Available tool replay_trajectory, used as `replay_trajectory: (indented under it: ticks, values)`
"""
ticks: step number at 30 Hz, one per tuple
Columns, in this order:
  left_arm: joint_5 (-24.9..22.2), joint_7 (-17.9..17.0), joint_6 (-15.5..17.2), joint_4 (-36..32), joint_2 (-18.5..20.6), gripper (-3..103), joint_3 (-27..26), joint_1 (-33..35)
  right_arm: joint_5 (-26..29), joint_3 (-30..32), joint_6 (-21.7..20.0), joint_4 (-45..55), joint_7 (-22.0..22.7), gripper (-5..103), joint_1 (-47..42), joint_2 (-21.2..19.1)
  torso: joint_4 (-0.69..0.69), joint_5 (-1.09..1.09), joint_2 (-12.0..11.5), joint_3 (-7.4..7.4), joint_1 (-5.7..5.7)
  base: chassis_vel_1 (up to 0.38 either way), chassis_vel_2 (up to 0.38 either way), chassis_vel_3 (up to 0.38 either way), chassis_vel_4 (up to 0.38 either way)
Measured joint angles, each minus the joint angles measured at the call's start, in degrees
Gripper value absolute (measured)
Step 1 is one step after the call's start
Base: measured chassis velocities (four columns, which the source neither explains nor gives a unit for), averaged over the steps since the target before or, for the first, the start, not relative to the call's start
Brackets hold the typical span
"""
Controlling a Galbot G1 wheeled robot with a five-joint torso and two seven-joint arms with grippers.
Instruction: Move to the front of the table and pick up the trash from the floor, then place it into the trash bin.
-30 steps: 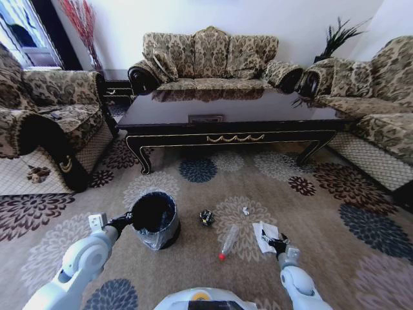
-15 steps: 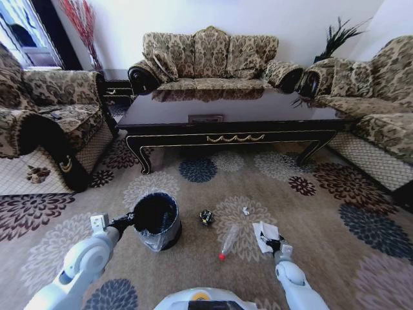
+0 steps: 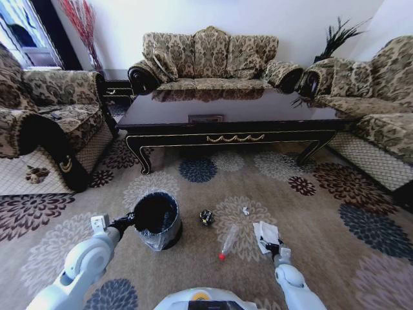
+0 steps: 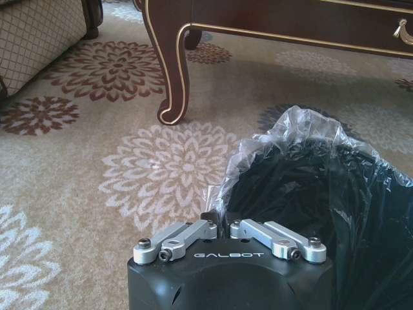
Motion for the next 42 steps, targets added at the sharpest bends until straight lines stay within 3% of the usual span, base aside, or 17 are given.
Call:
replay_trajectory:
  ticks: [1,2,8,12,14,21,33,42]
  values:
    - [0.0,0.0,0.0,0.0,0.0,4,0.0,0.0,0.0,0.0,0.0,0.0,0.0,85,0.0,0.0,0.00,0.00,0.0,0.00,0.00,0.000,0.000,0.000,0.000]
    - [0.0,0.0,0.0,0.0,0.1,4,-0.1,0.0,-0.1,0.0,0.0,0.0,-0.1,74,0.0,0.0,0.00,0.00,0.0,0.00,0.00,0.000,0.000,0.000,0.000]
    - [-0.1,-0.1,-0.2,0.0,0.0,4,0.0,-0.2,-0.4,0.0,0.0,0.2,-0.2,58,-0.2,0.1,0.00,0.00,0.0,0.00,0.00,0.000,0.000,0.000,0.000]
    - [0.0,-0.1,-0.2,0.0,-0.2,4,0.1,-0.1,-0.6,0.0,0.0,0.3,-0.2,37,-0.4,0.1,0.00,0.00,0.0,0.00,0.00,0.000,0.000,0.000,0.000]
    - [0.0,-0.1,-0.2,0.0,-0.3,4,0.2,-0.1,-0.7,0.0,0.0,0.4,-0.2,37,-0.5,0.1,0.00,0.00,0.0,0.00,0.00,0.000,0.000,0.000,0.000]
    - [0.6,0.2,-0.2,-0.6,0.0,4,1.2,0.0,-0.9,0.1,0.3,1.1,-0.4,4,-0.9,0.2,0.00,0.00,0.0,0.00,-0.01,0.000,0.000,0.000,0.000]
    - [1.0,1.3,-0.4,-1.2,2.6,4,2.3,-0.2,-0.2,0.9,0.3,3.9,-0.2,0,-2.0,-0.4,0.00,0.00,0.0,0.00,0.00,0.000,0.000,0.000,0.000]
    - [-0.5,1.6,-0.6,-1.4,9.3,4,6.6,-2.8,1.8,1.8,-0.5,12.6,0.2,0,-5.3,-2.4,0.00,0.00,0.0,0.00,0.00,0.000,0.000,0.000,0.000]
